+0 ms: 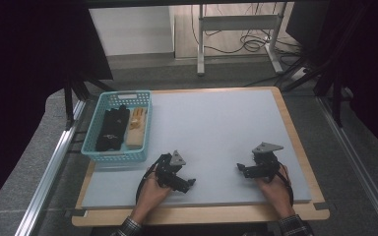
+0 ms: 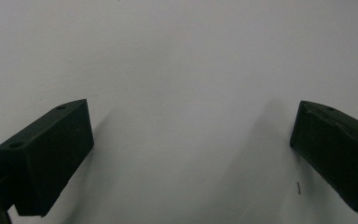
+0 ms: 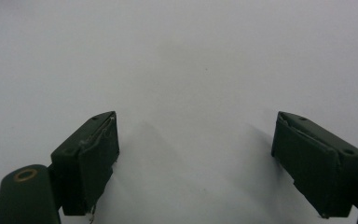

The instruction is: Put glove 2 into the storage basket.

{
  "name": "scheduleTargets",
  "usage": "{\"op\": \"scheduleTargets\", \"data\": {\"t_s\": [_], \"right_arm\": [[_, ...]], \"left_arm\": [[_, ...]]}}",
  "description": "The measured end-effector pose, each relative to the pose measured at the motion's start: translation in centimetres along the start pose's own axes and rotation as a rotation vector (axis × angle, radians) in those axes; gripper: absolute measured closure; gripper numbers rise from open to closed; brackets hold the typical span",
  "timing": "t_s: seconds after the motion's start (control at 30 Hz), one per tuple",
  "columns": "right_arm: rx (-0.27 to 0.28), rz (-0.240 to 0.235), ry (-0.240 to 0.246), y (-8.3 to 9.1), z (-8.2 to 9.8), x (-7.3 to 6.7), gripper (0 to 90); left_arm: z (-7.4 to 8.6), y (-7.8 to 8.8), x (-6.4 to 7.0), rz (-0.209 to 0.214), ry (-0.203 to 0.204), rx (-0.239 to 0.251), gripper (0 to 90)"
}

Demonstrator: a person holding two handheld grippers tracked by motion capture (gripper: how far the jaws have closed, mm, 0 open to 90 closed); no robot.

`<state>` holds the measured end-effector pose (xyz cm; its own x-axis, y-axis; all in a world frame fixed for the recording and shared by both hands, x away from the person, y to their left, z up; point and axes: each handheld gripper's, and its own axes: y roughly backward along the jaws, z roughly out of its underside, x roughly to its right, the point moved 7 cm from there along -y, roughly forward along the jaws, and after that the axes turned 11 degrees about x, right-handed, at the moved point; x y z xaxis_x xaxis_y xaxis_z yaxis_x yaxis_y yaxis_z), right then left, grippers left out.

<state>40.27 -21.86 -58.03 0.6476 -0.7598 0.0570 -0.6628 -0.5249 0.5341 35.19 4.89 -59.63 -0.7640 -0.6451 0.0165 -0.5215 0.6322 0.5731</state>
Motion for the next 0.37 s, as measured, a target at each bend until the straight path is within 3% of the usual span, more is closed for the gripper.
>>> {"op": "scheduleTargets", "data": {"t_s": [0.1,0.37], "right_arm": [[0.0,0.0,0.0,0.0,0.0,0.0,14.8],[-0.001,0.0,-0.001,0.0,0.02,-0.01,14.8]], "left_arm": [[0.05,-0.06,-0.02,0.004,0.022,-0.003,0.0],[0.08,-0.05,0.0,0.001,0.016,-0.009,0.0]]}}
